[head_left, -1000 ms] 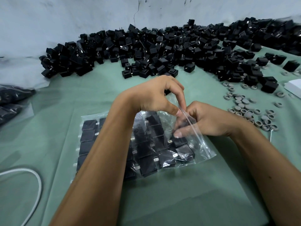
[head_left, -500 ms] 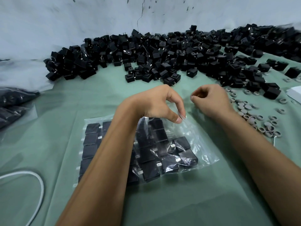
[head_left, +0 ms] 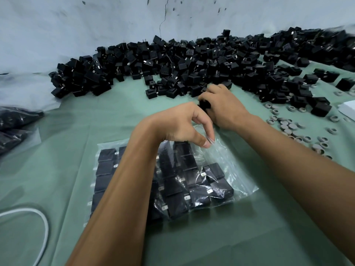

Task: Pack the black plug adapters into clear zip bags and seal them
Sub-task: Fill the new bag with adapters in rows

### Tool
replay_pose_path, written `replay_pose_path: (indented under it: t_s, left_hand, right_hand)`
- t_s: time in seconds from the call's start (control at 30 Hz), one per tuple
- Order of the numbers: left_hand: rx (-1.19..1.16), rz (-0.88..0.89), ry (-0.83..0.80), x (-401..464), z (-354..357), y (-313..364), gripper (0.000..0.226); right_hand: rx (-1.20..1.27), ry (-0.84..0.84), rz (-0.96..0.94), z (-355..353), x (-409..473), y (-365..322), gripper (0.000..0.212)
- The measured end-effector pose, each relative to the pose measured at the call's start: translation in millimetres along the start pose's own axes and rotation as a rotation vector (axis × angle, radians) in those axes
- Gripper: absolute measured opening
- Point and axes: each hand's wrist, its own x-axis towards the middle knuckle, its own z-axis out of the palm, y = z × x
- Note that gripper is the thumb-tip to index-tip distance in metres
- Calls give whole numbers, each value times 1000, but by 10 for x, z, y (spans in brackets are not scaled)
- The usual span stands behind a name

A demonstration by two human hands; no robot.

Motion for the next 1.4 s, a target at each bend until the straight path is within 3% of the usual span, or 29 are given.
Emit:
replay_pose_path:
  t_s: [0.17,0.33,0.37,0.43,0.5,0.6,0.83,1.07,1.2,1.4]
  left_hand:
    - [16,-41,-7,-15,-5,7,15]
    - [42,-60,-11,-33,-8,35,16]
    - [43,-58,-9,-28,-9,34,16]
    - [33,-36,11,-13,-11,29,16]
    - [7,8,43,-8,-21,38,15]
    - [1,72,79,-14,-41,58,16]
    - [39,77,94,-10,-34,78,16]
    - [18,102,133,-43,-60,66,19]
    - [6,69,171,-72,-99,61,19]
    - [-18,68,191,-113,-136,44,18]
  right_hand:
    - [151,28,221,-122,-364,13,26]
    - [324,73,406,-246,-742,-40,28]
    - [479,75,427,-284,-806,-53,26]
    - [1013,16,468,-398,-926,-103,19]
    - [1220,-114,395,-495,-1002,-83,20]
    - [1158,-243,237,-568,-1014,-54,27]
    - [1132,-346,-5,-483,-985,-221,27]
    - [1122,-299,-47,-491,-980,-236,27]
    - [1011,-381,-75,-494,-976,-214,27]
    - [1064,-450,-47,-487,-976,-174,22]
